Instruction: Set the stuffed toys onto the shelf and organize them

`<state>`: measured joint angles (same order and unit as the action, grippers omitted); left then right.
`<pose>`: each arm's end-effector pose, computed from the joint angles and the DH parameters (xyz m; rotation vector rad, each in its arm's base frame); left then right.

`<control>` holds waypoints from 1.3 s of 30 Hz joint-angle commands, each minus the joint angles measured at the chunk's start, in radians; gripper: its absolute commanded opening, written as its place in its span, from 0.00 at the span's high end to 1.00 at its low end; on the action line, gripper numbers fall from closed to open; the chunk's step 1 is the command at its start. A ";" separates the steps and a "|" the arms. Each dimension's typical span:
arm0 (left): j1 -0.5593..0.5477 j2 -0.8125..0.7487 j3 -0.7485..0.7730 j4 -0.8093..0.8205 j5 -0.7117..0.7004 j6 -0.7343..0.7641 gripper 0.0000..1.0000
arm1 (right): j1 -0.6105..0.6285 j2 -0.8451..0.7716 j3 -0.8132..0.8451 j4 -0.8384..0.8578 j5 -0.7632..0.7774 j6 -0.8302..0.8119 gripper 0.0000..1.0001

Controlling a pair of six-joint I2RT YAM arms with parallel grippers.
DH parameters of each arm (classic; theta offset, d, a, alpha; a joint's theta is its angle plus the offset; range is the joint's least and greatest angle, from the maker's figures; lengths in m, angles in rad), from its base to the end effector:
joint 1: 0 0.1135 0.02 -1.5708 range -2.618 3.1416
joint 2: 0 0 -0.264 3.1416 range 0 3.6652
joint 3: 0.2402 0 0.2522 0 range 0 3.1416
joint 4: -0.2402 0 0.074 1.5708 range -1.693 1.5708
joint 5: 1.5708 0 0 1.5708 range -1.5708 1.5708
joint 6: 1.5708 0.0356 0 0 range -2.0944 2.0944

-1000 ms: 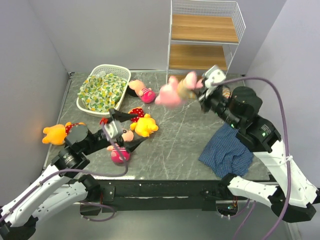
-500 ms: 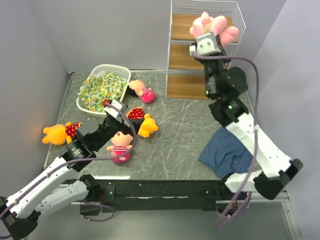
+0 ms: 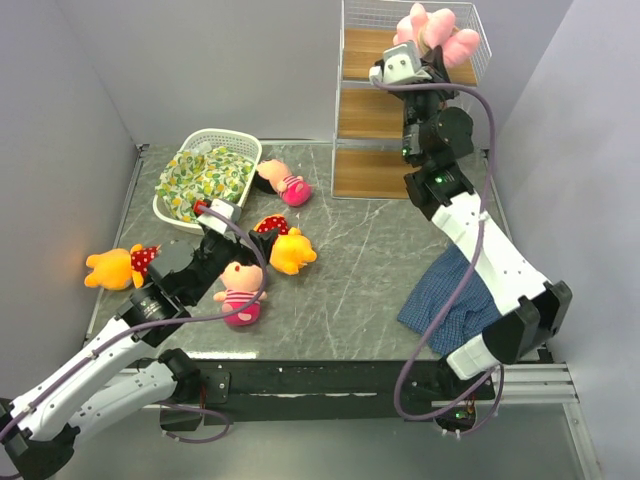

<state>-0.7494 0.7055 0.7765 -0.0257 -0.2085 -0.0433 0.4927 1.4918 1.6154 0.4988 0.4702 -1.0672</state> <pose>0.1279 -0.1089 0.3668 0.3733 1.4994 -0.4722 0.2902 0.1375 0.5281 -0.3539 0.9899 -0.7447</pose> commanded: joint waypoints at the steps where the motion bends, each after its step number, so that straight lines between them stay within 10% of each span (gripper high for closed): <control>1: -0.001 0.006 0.020 0.029 -0.009 -0.013 0.03 | -0.023 0.062 0.046 0.069 -0.099 0.022 1.00; 15: -0.001 0.003 0.013 0.030 -0.019 -0.013 0.04 | -0.011 0.214 0.012 0.107 -0.221 0.025 0.99; 39: -0.001 0.029 0.023 0.029 -0.005 -0.017 0.04 | -0.098 0.231 0.142 -0.187 -0.396 0.239 0.52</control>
<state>-0.7494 0.7319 0.7765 -0.0269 -0.2153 -0.0463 0.4133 1.7512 1.6745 0.3847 0.1314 -0.8921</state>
